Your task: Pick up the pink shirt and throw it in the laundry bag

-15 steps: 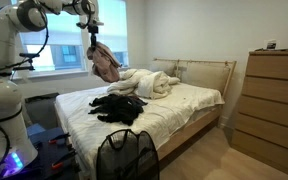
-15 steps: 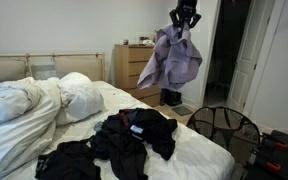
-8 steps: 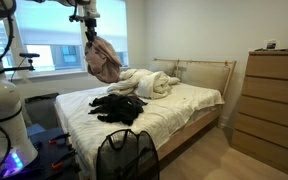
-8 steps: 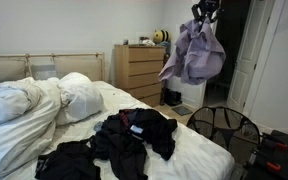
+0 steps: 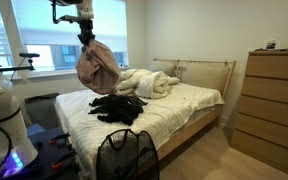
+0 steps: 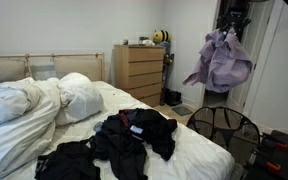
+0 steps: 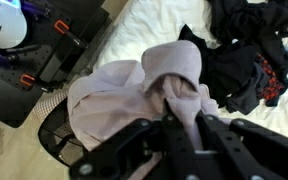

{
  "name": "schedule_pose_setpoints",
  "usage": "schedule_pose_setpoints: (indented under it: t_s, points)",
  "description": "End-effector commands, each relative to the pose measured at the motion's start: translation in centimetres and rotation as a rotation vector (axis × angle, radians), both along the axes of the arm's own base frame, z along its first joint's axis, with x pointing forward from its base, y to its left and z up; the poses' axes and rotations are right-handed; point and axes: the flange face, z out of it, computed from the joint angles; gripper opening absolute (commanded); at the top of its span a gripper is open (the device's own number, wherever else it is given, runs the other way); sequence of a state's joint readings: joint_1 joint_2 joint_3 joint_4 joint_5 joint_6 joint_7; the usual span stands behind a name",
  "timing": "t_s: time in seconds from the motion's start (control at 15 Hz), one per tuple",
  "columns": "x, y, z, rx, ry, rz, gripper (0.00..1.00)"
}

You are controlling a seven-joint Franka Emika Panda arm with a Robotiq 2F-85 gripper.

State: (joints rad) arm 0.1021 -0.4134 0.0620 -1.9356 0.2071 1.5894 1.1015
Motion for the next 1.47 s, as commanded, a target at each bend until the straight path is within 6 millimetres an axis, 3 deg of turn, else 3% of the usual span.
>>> schedule_pose_setpoints:
  t_s: [0.0, 0.6, 0.93, 1.4]
  points:
    - [-3.1, -3.2, -1.8, 0.014, -0.044, -0.069, 0.04]
    - [-5.3, -10.1, -4.1, -0.114, -0.099, -0.205, 0.04]
    - [-5.0, -14.3, -5.0, -0.185, -0.093, -0.248, 0.04]
    - [-3.5, -19.9, -7.1, -0.174, -0.106, -0.158, 0.04]
